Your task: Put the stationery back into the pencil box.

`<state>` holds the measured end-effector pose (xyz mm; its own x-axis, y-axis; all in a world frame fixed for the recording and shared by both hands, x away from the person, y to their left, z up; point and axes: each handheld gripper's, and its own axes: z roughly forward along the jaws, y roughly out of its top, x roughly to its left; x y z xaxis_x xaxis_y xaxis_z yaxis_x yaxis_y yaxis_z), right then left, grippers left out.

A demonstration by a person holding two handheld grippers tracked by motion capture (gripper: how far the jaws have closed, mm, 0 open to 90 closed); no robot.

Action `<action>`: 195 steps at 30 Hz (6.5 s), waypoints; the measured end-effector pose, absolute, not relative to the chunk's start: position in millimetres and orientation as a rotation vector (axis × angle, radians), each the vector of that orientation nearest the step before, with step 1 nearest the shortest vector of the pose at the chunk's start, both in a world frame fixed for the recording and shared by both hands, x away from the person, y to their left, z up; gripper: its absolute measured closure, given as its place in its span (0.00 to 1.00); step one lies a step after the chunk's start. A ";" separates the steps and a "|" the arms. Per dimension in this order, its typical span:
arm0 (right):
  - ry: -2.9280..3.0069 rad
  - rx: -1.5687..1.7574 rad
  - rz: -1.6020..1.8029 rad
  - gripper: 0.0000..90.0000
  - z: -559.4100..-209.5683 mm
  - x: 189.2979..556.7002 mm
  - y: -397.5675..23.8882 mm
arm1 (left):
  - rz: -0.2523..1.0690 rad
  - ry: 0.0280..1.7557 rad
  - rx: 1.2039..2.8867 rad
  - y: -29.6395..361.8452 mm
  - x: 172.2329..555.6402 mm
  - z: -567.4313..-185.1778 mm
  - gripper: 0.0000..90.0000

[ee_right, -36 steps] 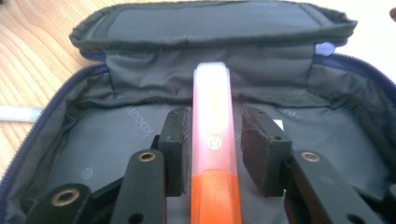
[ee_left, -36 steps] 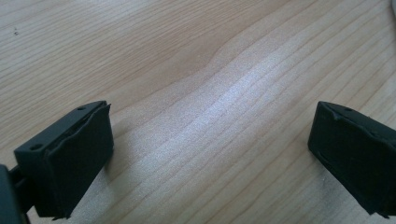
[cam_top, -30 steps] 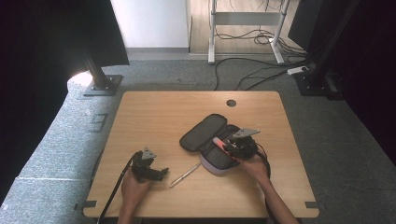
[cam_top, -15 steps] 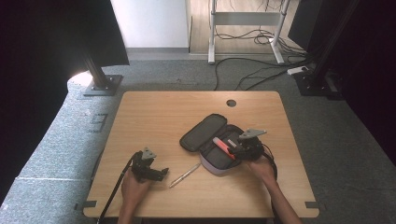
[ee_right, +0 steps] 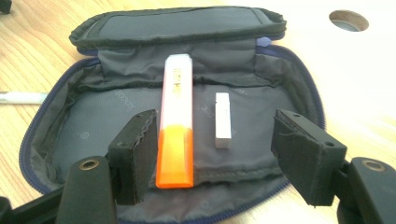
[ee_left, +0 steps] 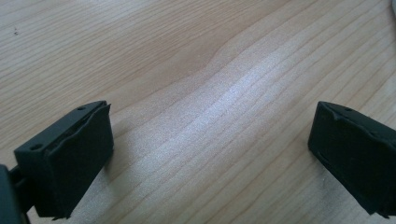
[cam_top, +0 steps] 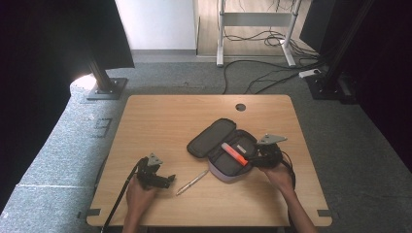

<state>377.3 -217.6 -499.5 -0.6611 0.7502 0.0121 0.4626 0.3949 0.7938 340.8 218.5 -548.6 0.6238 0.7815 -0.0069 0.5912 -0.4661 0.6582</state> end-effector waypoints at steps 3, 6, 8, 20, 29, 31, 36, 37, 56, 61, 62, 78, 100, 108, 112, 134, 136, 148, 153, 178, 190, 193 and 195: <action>2.296 1.060 1.149 0.35 -498.3 375.2 -223.7 | 0.393 1.070 2.218 218.6 340.9 -548.5 0.00; 2.287 1.075 1.159 0.35 -498.5 373.0 -229.5 | 0.393 1.071 2.217 218.5 340.9 -548.6 0.00; 2.283 1.075 1.154 0.35 -499.5 371.4 -232.5 | 0.393 1.071 2.217 218.5 340.9 -548.6 0.00; 2.269 1.107 1.148 0.34 -505.7 364.4 -248.1 | 0.393 1.071 2.218 218.5 340.9 -548.6 0.00; 2.271 1.123 1.135 0.34 -514.5 358.1 -254.5 | 0.393 1.069 2.218 218.5 340.7 -548.6 0.00; 2.268 1.128 1.134 0.34 -516.5 356.9 -256.9 | 0.389 1.061 2.220 218.4 340.6 -548.5 0.00; 2.263 1.148 1.135 0.34 -522.0 354.5 -262.5 | 0.386 1.050 2.223 218.3 340.3 -548.5 0.00; 2.260 1.157 1.135 0.34 -523.5 353.9 -263.7 | 0.386 1.049 2.223 218.3 340.3 -548.4 0.01; 2.273 1.206 1.103 0.33 -543.6 348.7 -277.0 | 0.407 1.030 2.222 215.3 336.6 -547.1 0.06; 2.283 1.217 1.092 0.32 -549.2 347.9 -279.2 | 0.409 1.026 2.225 214.7 335.9 -546.7 0.06; 2.287 1.221 1.086 0.32 -550.6 347.9 -279.3 | 0.415 1.025 2.226 214.3 335.5 -546.5 0.07; 2.286 1.182 1.040 0.22 -555.3 346.6 -275.9 | 0.335 0.985 2.183 209.2 328.2 -529.5 0.04; 2.278 1.191 1.035 0.22 -555.4 346.0 -275.6 | 0.282 0.839 2.234 170.2 315.3 -519.8 0.26; 2.278 1.191 1.035 0.22 -555.4 346.0 -275.6 | 0.269 0.761 2.275 154.1 311.6 -525.9 0.40; 2.278 1.191 1.036 0.22 -555.4 346.0 -275.6 | 0.255 0.756 2.269 151.5 311.8 -528.6 0.48; 2.280 1.188 1.036 0.22 -555.4 346.1 -275.9 | 0.263 0.695 2.300 142.7 310.6 -541.1 0.83; 2.280 1.188 1.035 0.22 -555.4 346.1 -275.9 | 0.265 0.691 2.298 142.4 310.4 -541.4 0.87; 2.280 1.189 1.036 0.22 -555.4 346.1 -275.8 | 0.246 0.694 2.300 143.6 311.5 -540.7 0.88; 2.280 1.189 1.036 0.22 -555.4 346.1 -275.8 | 0.213 0.675 2.318 145.2 311.2 -539.2 0.88; 2.279 1.191 1.037 0.22 -555.4 346.1 -275.7 | 0.201 0.623 2.272 152.4 301.7 -514.7 0.89; 2.280 1.189 1.035 0.22 -555.4 346.1 -275.8 | 0.246 0.628 2.233 158.3 296.1 -494.3 0.88; 2.279 1.191 1.035 0.22 -555.4 346.1 -275.7 | 0.251 0.622 2.220 157.0 294.2 -488.7 0.89; 2.278 1.190 1.035 0.22 -555.4 346.1 -275.7 | 0.259 0.620 2.224 154.6 293.0 -484.8 0.89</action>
<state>346.1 -275.7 -555.4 -0.5758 0.8175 0.0123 0.5469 0.3740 0.7490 293.0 154.6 -484.8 0.8593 0.5112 -0.0153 0.3488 -0.5639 0.7486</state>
